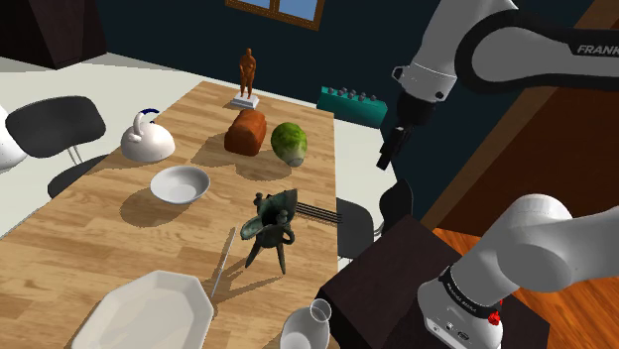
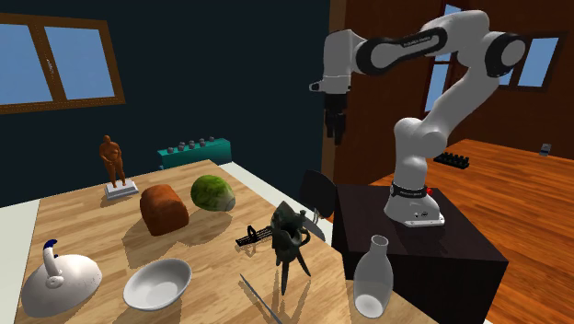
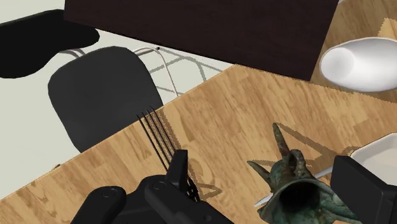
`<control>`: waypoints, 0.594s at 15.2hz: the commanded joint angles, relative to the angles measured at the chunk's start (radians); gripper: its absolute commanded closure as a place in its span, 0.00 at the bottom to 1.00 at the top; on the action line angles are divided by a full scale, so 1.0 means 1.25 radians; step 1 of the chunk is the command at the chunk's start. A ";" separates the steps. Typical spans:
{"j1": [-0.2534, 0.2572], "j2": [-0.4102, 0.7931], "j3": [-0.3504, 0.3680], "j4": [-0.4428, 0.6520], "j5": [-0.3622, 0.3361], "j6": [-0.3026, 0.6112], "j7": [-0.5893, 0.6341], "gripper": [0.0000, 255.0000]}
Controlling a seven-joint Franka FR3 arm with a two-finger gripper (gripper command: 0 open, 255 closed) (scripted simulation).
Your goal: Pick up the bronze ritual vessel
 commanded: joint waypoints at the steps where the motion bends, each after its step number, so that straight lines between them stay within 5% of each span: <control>1: 0.011 0.025 0.015 -0.028 0.018 0.068 0.005 0.00; 9: 0.061 0.174 0.082 -0.120 0.090 0.362 0.017 0.00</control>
